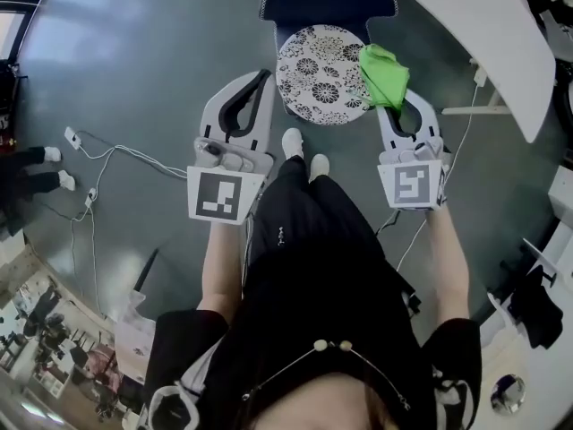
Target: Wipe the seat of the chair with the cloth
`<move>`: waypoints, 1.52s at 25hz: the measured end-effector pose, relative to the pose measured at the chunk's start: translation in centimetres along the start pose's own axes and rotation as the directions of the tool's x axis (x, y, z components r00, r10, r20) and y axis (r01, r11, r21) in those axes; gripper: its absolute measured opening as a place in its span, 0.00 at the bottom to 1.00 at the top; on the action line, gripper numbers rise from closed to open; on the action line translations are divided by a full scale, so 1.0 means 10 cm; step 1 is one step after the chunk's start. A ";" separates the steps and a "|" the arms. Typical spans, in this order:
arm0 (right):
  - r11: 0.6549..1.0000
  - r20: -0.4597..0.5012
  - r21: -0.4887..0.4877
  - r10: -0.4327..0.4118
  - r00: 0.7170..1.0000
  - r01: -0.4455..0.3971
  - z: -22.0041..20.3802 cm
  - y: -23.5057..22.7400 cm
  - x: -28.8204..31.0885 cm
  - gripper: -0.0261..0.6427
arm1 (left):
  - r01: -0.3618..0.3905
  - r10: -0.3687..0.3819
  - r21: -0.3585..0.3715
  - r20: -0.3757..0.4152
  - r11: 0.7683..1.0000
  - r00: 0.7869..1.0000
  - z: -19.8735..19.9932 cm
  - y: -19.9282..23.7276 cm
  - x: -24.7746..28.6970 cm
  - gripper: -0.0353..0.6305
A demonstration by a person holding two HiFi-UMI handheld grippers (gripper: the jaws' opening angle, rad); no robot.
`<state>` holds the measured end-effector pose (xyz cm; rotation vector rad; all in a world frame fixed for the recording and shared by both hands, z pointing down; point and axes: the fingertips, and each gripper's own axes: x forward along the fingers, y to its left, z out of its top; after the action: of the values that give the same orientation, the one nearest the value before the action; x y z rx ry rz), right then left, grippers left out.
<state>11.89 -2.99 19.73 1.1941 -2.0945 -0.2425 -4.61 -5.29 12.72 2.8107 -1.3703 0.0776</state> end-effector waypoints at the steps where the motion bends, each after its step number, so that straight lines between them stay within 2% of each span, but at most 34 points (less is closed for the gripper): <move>1: 0.999 -0.009 -0.044 0.013 1.000 -0.014 -0.03 0.03 0.17 0.11 | 0.003 -0.003 -0.001 -0.010 1.000 1.000 -0.06 0.04 0.03 0.06; 5: 0.973 -0.030 -0.225 0.036 0.999 -0.042 -0.15 0.11 0.90 0.11 | 0.010 -0.011 -0.021 -0.037 1.000 0.999 -0.22 0.21 0.14 0.06; 9: 0.924 -0.077 -0.367 0.084 0.994 -0.106 -0.27 0.33 1.71 0.11 | -0.007 0.003 -0.057 -0.066 0.998 0.998 -0.46 0.47 0.17 0.06; 15: 0.827 -0.200 -0.504 0.170 0.965 -0.250 -0.82 0.73 2.60 0.12 | -0.004 -0.006 -0.071 -0.142 0.998 0.990 -0.91 0.52 0.24 0.06; 18: 0.771 -0.214 -0.576 0.179 0.960 -0.272 -1.12 0.91 2.90 0.12 | 0.001 -0.018 -0.097 -0.178 0.995 0.984 -1.22 0.48 0.30 0.06; 22: 0.669 -0.233 -0.686 0.173 0.957 -0.288 -1.57 1.19 3.31 0.12 | 0.004 -0.039 -0.154 -0.224 0.988 0.974 -1.70 0.42 0.38 0.06; 23: 0.656 -0.246 -0.692 0.178 0.953 -0.302 -1.69 1.26 3.39 0.12 | 0.002 -0.042 -0.164 -0.237 0.986 0.971 -1.81 0.41 0.39 0.06; 29: 0.639 -0.282 -0.692 0.189 0.941 -0.336 -2.27 1.47 3.88 0.12 | -0.028 -0.035 -0.196 -0.311 0.980 0.950 -2.29 0.33 0.39 0.06; 34: 0.623 -0.297 -0.709 0.160 0.941 -0.330 -2.53 1.47 4.23 0.12 | -0.059 -0.028 -0.228 -0.362 0.972 0.932 -2.57 0.31 0.32 0.06; 38: 0.639 -0.319 -0.690 0.153 0.935 -0.340 -2.70 1.44 4.49 0.12 | -0.064 -0.030 -0.226 -0.391 0.972 0.920 -2.68 0.30 0.35 0.06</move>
<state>5.12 -26.77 68.07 0.3992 -1.6439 -0.7101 -5.86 -8.95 39.58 2.4163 -1.2173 0.4264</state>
